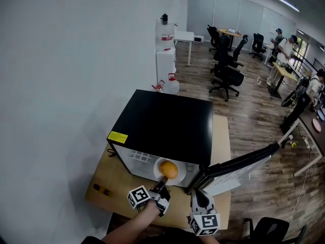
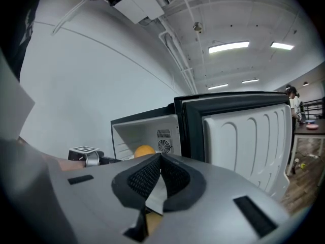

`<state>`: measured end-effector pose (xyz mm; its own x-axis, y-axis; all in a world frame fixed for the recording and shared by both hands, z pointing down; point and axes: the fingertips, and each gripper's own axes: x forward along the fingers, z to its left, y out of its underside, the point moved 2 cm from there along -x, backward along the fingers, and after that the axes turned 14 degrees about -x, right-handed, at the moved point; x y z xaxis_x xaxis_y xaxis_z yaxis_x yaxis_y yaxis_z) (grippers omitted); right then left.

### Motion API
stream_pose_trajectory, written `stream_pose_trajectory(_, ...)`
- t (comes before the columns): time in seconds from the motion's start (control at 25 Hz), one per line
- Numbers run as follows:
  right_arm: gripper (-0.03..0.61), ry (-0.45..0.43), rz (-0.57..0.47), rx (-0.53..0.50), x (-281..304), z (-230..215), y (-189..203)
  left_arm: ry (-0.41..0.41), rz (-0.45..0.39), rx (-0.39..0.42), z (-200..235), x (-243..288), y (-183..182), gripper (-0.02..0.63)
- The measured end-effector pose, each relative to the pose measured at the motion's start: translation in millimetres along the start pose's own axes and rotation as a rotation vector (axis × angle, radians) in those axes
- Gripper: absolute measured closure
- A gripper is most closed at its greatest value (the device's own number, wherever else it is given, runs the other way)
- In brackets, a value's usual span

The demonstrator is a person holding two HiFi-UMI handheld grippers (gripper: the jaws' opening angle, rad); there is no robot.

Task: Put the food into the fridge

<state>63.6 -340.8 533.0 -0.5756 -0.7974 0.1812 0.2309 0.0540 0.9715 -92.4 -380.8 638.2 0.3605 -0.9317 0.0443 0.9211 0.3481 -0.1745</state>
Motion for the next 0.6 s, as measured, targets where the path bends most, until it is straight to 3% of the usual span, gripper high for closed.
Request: stream_pose_trajectory(0.6, 0.518, -0.07, 0.009, -0.017, 37, 11, 1, -0.016, 0.018, -0.025, 7, 47, -29, 0.577)
